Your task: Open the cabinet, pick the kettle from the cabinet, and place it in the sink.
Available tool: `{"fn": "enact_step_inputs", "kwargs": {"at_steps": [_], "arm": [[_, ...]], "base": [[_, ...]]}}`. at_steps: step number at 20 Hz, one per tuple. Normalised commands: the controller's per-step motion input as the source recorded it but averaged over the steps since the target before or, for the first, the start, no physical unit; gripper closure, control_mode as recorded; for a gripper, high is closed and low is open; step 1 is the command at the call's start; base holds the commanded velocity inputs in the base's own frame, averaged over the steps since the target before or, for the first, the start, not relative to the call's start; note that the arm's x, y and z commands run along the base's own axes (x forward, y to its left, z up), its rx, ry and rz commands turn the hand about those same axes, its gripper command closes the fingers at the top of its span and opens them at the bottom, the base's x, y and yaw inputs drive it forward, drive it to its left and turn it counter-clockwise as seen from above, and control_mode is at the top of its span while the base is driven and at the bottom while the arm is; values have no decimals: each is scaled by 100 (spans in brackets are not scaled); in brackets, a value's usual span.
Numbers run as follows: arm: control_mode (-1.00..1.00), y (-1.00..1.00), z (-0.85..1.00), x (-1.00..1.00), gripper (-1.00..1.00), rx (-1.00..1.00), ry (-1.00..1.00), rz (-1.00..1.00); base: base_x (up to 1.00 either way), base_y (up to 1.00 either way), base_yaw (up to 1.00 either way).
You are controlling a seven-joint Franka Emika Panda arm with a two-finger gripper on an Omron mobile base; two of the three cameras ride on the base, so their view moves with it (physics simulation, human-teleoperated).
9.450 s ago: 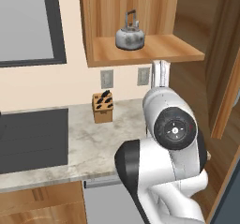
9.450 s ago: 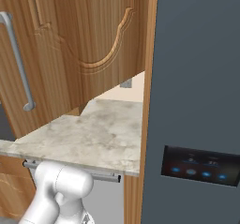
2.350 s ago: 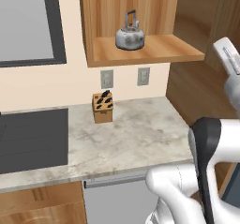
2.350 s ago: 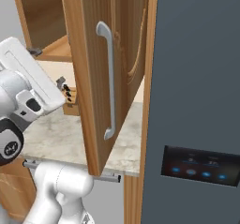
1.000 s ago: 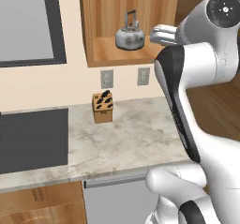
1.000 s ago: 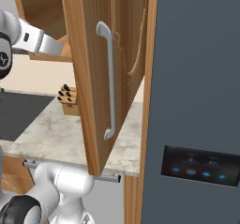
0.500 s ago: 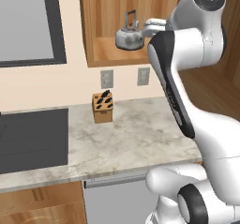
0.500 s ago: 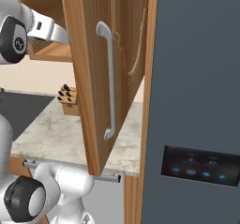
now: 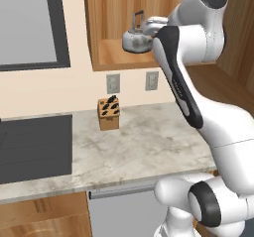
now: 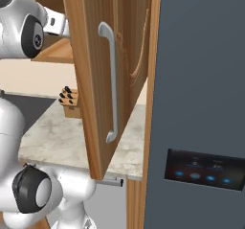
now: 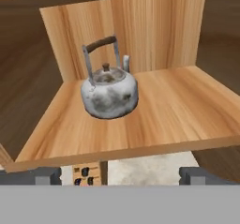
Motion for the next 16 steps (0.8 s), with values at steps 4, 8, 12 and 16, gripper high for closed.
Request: {"fn": "enact_step_inputs", "kwargs": {"at_steps": [4,8,12,16], "arm": [[-100,17,-1,51,-100,-3,-3,2],[-100,19,-2,51,-100,-8,0,0],[-100,15,0,52,-100,-2,0,0],[-100,12,0,51,-100,0,0,0]], "base": [[0,0,0],[0,0,0],[0,0,0],[0,0,0]]}}
